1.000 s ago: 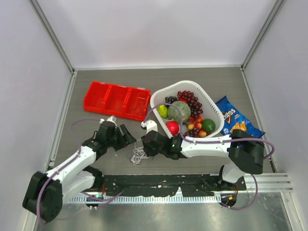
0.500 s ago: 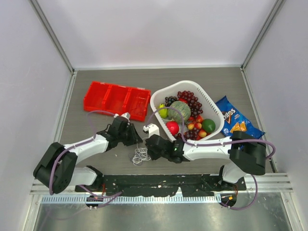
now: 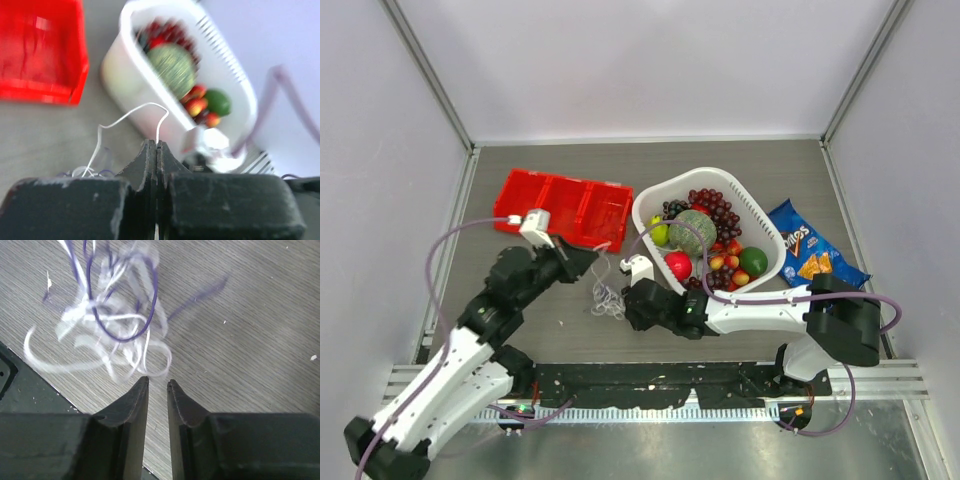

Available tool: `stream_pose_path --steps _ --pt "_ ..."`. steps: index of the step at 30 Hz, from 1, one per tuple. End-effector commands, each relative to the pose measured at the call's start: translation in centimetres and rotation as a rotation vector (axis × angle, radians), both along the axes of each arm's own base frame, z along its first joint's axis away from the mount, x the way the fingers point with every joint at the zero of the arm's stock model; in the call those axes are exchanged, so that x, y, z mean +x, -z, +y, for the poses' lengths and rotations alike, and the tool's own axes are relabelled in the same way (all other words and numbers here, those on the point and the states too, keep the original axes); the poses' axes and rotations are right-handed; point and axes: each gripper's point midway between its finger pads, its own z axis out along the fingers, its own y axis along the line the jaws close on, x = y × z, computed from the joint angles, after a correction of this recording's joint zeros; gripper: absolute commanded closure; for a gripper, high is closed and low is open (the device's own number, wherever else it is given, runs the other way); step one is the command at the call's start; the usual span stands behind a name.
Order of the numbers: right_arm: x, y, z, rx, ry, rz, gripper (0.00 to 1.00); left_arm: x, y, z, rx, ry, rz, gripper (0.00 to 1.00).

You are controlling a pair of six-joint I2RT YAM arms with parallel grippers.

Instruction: Untangle the cables

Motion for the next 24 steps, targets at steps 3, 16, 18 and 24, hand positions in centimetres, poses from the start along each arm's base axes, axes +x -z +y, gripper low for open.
stream_pose_path --steps 3,16,18,24 --pt "1.0 -4.1 1.2 0.073 -0.025 -0.097 0.6 -2.1 -12.9 2.7 -0.097 -0.033 -0.367 1.0" --pt "1.3 -18.5 6.0 0.412 -0.167 -0.295 0.26 -5.0 -20.3 2.0 -0.148 0.085 -0.451 1.0" --pt "1.3 -20.3 6.5 0.449 -0.185 -0.328 0.26 -5.2 -20.7 2.0 -0.157 0.092 -0.45 1.0" --pt "1.6 -23.9 8.5 0.497 -0.224 -0.378 0.27 -5.6 -21.9 1.7 -0.17 0.117 -0.451 1.0"
